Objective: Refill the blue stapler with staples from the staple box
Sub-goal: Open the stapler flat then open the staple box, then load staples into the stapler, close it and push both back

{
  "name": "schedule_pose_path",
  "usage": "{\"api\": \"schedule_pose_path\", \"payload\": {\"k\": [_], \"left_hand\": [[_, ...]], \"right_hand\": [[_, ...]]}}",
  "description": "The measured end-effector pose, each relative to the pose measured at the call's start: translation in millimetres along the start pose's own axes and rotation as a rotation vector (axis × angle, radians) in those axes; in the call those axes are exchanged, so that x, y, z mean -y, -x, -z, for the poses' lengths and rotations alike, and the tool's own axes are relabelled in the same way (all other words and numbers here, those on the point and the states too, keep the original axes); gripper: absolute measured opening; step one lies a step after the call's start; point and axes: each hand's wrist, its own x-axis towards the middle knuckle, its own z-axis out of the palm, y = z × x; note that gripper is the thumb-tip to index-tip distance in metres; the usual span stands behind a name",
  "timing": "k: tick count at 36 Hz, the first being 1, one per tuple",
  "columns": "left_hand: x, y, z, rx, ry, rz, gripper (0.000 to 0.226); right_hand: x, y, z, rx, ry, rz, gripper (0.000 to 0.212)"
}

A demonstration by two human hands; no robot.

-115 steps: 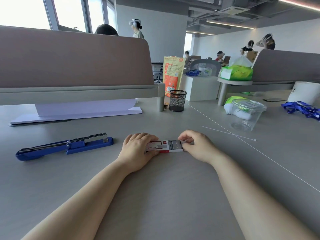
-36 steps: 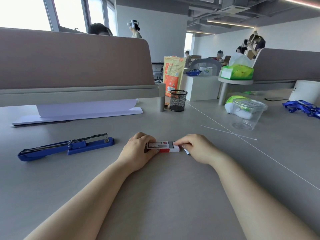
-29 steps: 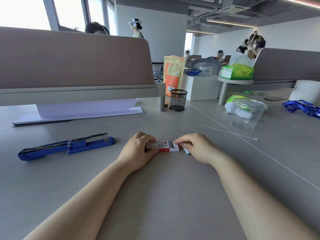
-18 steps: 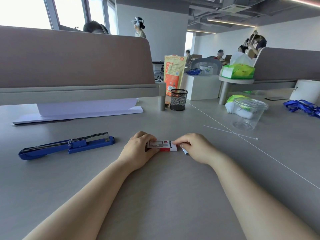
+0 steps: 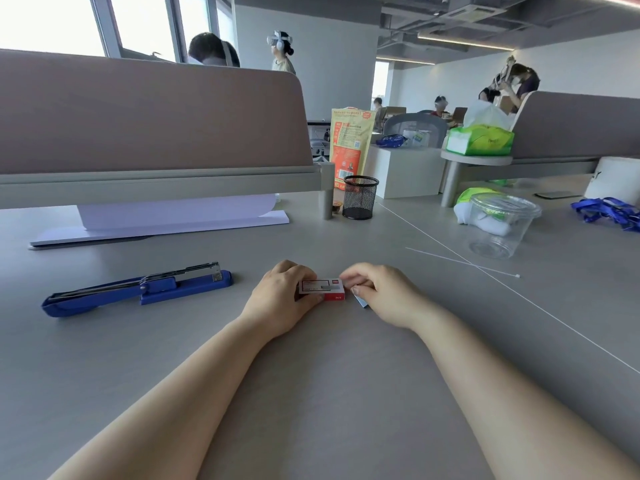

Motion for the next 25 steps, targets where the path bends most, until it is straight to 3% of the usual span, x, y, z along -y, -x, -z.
{"api": "schedule_pose_path", "payload": {"k": [6,15,25], "left_hand": [[-0.2,-0.1,-1.1,-0.008,0.005,0.014,0.033],[-4.4,-5.2,-1.8,-0.036,-0.054,0.089,0.045],[-4.2,15.6,31.2,-0.201,-0.063,0.069,0.048]], "right_hand": [[-1.6,-1.0,1.8,-0.026,-0.005,-0.013,0.027],[0.9,-4.9,-1.8,-0.273,-0.207,-0.07,0.021],[33.4,-0.2,-9.7,-0.371,-0.418,-0.045,0.028]]}}
